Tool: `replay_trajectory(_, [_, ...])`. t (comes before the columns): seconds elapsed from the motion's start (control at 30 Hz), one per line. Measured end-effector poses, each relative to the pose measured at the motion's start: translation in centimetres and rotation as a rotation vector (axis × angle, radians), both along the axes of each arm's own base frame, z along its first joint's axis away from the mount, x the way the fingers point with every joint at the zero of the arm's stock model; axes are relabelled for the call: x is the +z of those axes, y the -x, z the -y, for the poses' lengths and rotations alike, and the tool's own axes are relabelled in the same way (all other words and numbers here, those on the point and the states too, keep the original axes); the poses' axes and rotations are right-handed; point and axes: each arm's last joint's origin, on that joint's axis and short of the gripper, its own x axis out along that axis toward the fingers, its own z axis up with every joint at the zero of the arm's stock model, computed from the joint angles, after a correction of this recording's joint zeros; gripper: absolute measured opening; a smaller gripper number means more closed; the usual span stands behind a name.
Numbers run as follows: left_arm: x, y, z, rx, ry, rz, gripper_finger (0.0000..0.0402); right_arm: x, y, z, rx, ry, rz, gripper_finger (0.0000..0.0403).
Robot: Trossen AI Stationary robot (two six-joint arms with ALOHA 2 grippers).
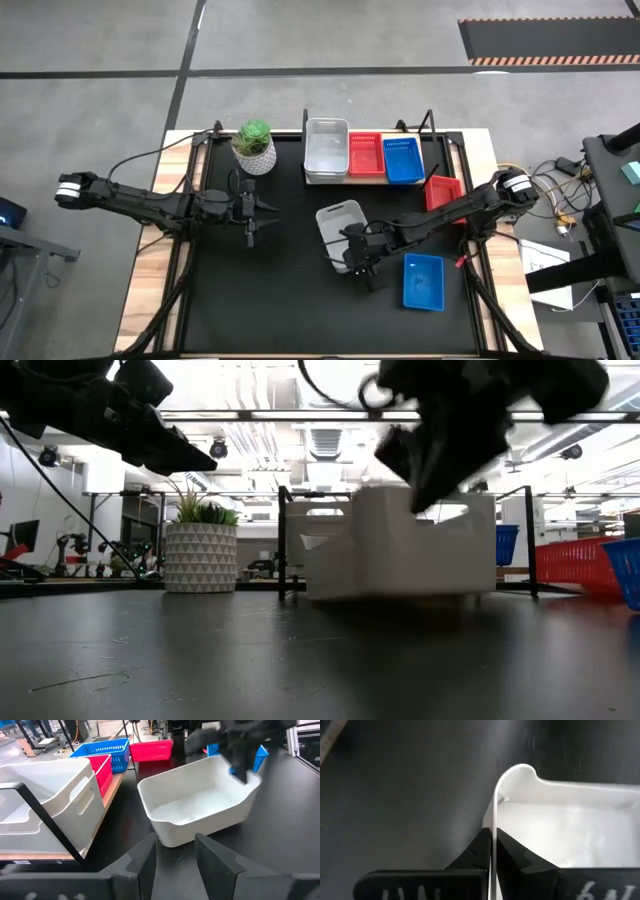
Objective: Stack baskets on shelf by color
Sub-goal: Stack the white bin on the white bin on the shelf
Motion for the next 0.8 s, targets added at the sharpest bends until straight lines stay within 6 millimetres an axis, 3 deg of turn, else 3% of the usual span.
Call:
replay_trajectory(0.33, [0.0,0.0,0.0,0.001,0.001,-0.002,0.0118,6.3,-1.3,-1.5,0.011,0.039,0.093,0.0009])
replay_trajectory(0.8, [0.0,0.0,0.0,0.0,0.001,-0.001,0.0118,14.2,-1.7,0.0,-0.037,0.299,0.208,0.0009])
